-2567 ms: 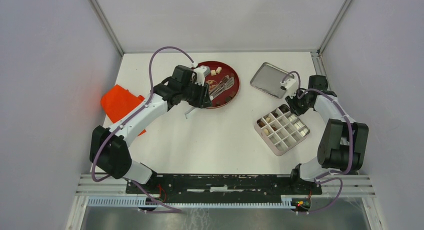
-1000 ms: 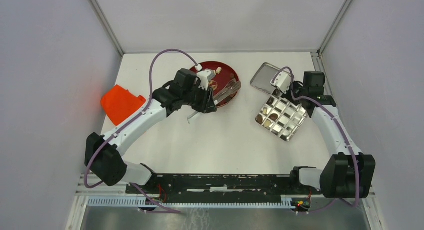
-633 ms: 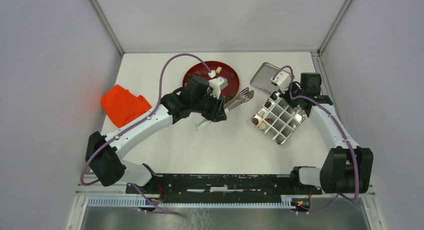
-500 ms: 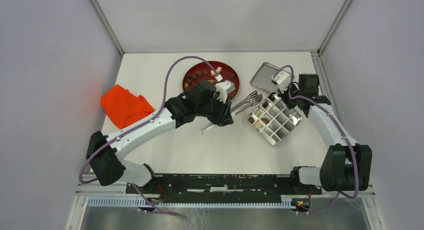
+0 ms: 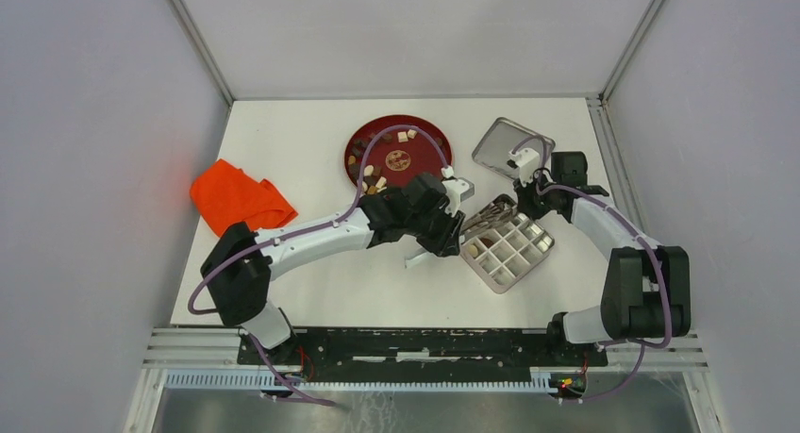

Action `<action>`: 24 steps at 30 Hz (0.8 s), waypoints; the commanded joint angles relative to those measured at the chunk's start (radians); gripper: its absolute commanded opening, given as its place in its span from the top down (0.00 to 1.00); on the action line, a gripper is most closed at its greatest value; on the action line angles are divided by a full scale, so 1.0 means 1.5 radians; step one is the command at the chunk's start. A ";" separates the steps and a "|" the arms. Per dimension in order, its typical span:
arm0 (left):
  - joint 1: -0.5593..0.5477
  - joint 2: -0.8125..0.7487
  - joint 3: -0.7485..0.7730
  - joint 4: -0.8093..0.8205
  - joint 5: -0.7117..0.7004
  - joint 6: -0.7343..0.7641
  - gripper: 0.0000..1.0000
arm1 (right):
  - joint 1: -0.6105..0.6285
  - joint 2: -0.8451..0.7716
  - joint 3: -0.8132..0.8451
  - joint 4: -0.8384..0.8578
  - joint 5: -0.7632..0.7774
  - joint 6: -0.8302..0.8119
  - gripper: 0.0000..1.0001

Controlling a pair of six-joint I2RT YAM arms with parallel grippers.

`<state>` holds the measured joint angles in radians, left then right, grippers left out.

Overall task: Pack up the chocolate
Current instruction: Place the fake chocolate in the packing box.

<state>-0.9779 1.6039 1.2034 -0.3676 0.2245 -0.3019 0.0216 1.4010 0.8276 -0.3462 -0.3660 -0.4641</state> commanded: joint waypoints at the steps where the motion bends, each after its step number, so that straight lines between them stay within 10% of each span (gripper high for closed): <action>1: -0.007 0.003 0.039 0.020 -0.010 -0.013 0.98 | 0.001 0.026 0.012 0.025 -0.037 0.033 0.81; 12: -0.016 0.043 0.068 -0.015 -0.033 0.001 0.98 | -0.005 0.005 0.014 0.021 -0.033 0.033 0.39; 24: -0.023 0.046 0.075 -0.034 -0.044 0.004 0.98 | -0.060 -0.035 -0.002 0.044 0.009 0.035 0.49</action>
<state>-1.0050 1.6760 1.2610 -0.4358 0.1661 -0.3016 -0.0563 1.3735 0.8276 -0.3130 -0.3653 -0.4160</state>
